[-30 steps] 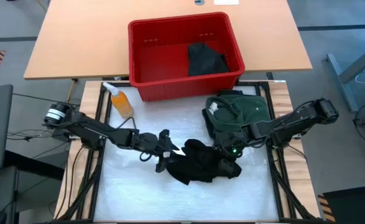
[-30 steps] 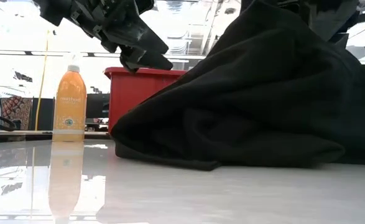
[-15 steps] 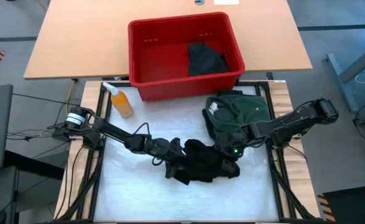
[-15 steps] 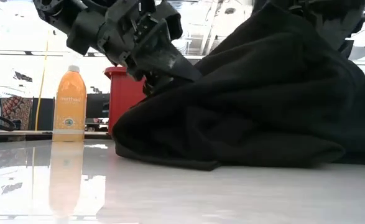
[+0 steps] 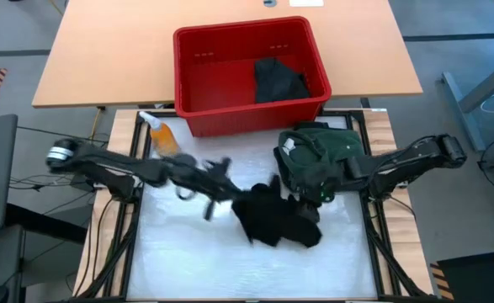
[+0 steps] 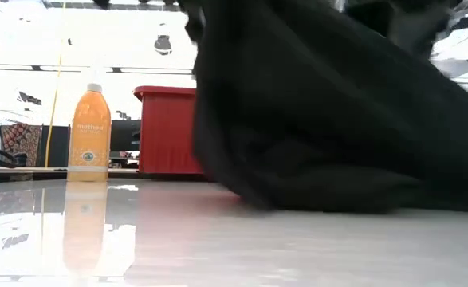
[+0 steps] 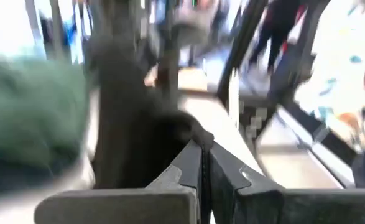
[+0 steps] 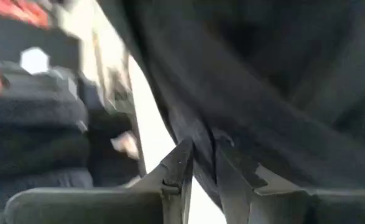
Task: Fold laundry
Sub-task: Fold the black shirt
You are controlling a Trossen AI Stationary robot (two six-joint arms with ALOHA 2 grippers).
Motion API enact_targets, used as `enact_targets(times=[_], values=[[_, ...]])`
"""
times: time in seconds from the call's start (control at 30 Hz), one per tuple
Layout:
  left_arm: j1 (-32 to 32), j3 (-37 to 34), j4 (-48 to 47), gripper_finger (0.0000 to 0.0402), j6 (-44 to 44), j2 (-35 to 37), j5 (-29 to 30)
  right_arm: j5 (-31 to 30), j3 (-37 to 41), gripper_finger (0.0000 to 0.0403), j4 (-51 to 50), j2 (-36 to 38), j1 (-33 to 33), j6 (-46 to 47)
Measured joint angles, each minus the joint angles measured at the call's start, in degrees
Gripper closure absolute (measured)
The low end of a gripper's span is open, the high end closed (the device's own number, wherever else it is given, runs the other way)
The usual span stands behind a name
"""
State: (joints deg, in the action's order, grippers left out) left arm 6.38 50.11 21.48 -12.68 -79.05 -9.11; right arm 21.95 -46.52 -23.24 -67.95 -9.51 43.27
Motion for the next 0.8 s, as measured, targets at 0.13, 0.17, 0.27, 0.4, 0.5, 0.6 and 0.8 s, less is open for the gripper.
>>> enact_targets(times=[0.13, 0.17, 0.27, 0.4, 0.5, 0.6, 0.8], values=[[-2.47, 0.0, 0.09, 0.0401, 2.57, 12.07, 1.47, -1.13, -0.01, 0.031, 13.88, 4.38, 4.15, -2.32], [-3.05, 0.0, 0.42, 0.0401, 2.59, 14.65, 1.6, -1.13, -0.02, 0.031, 17.82, 5.34, 5.24, -3.53], [-4.16, 0.0, 1.27, 0.0401, 2.39, 21.75, 1.14, -1.16, -0.02, 0.031, 27.63, 7.88, 8.01, -8.69], [-4.73, 0.02, 0.24, 0.0401, -0.44, 28.04, -0.18, -1.22, -0.07, 0.031, 33.13, 9.38, 10.63, -17.24], [-4.73, 0.02, -5.24, 0.0401, -5.04, 30.67, -2.9, -1.35, -0.07, 0.0303, 32.66, 8.21, 10.66, -23.49], [-4.28, 0.02, -13.31, 0.0401, -10.92, 32.07, -7.47, -1.29, -0.07, 0.0284, 30.36, 4.88, 9.82, -26.27], [-1.74, 0.02, -27.95, 0.0401, -15.7, 33.33, -6.38, -4.29, -0.02, 0.0208, 27.39, -5.9, 9.28, -31.18]])
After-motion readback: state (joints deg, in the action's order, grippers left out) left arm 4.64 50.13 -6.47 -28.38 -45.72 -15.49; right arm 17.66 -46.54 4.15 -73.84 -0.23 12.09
